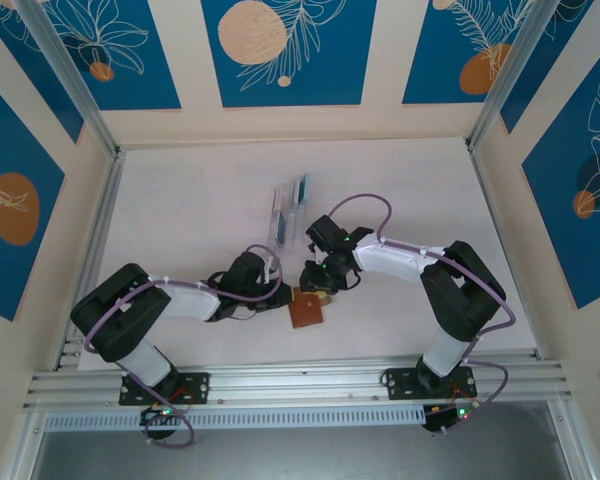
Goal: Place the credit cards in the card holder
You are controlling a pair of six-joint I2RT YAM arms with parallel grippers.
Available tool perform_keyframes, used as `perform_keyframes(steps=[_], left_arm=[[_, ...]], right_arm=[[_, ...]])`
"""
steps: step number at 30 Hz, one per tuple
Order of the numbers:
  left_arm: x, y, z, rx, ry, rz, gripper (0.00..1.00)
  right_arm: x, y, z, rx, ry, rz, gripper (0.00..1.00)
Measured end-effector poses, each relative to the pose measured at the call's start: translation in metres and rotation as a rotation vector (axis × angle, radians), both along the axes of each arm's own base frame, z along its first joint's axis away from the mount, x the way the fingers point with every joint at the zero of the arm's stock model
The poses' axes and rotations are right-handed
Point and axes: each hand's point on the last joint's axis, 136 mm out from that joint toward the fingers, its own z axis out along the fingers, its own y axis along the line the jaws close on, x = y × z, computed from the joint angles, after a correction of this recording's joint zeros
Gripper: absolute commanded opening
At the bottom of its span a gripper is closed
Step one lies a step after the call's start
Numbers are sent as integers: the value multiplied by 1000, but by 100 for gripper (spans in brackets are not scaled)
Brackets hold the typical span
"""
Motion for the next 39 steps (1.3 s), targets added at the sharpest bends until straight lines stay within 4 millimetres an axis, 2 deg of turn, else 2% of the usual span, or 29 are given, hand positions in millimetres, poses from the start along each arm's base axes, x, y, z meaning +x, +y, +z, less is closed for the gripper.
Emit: perform_keyframes(steps=[6, 12, 25, 30, 35, 39], left_arm=[[0, 0, 0, 0, 0, 0, 0], [0, 0, -1, 1, 1, -1, 0], [1, -3, -4, -9, -1, -6, 0], [1, -2, -4, -17, -7, -4, 0], [1, -3, -4, -26, -11, -1, 0], [1, -3, -4, -35, -6, 7, 0]], right_arm=[[-8, -11, -10, -31, 33, -13, 38], [-9, -6, -9, -3, 40, -6, 36], [-12, -12, -4, -72, 23, 28, 19], [-13, -10, -1, -81, 18, 36, 20], [-13, -5, 2, -44, 25, 36, 28], [-14, -2, 1, -12, 38, 30, 26]])
